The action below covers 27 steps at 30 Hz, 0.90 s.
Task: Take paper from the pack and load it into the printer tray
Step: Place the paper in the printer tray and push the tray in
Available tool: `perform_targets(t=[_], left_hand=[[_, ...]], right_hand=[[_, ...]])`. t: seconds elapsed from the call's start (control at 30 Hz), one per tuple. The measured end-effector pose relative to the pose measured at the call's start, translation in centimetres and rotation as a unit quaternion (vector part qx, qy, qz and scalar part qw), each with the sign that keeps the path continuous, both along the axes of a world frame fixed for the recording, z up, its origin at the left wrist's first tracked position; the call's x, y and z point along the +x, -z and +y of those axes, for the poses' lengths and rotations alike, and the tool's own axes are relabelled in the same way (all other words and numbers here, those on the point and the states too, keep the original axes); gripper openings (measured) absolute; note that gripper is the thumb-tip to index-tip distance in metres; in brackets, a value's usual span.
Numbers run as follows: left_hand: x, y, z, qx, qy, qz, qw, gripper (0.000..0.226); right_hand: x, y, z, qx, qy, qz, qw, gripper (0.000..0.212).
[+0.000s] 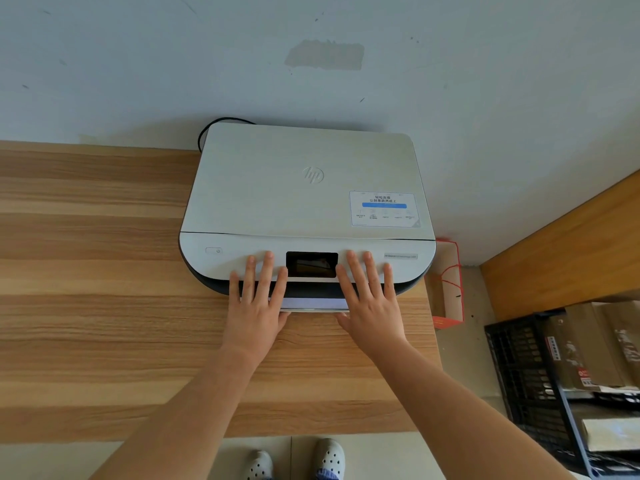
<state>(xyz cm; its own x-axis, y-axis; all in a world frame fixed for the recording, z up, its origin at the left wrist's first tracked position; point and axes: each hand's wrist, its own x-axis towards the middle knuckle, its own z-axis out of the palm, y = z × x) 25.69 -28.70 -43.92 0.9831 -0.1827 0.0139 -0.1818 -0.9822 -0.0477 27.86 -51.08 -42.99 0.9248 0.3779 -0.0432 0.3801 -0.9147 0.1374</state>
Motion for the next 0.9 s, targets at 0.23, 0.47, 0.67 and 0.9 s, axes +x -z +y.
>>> perform_targets(t=[0.23, 0.47, 0.67, 0.9], left_hand=[[0.4, 0.4, -0.2, -0.012, -0.011, -0.027, 0.999, 0.084], [0.7, 1.9, -0.2, -0.022, -0.021, -0.072, 0.997, 0.073], [0.9, 3.7, 0.3, -0.015, -0.005, -0.127, 0.992, 0.073], [0.8, 2.2, 0.3, -0.025, -0.016, -0.08, 0.996, 0.074]], right_hand=[[0.2, 1.1, -0.2, 0.039, 0.004, -0.044, 0.998, 0.095], [1.2, 3.0, -0.6, 0.064, -0.011, -0.125, 0.99, 0.087], [1.7, 4.7, -0.8, 0.071, -0.024, -0.208, 0.975, 0.081], [1.2, 3.3, -0.1, 0.073, -0.005, -0.138, 0.988, 0.087]])
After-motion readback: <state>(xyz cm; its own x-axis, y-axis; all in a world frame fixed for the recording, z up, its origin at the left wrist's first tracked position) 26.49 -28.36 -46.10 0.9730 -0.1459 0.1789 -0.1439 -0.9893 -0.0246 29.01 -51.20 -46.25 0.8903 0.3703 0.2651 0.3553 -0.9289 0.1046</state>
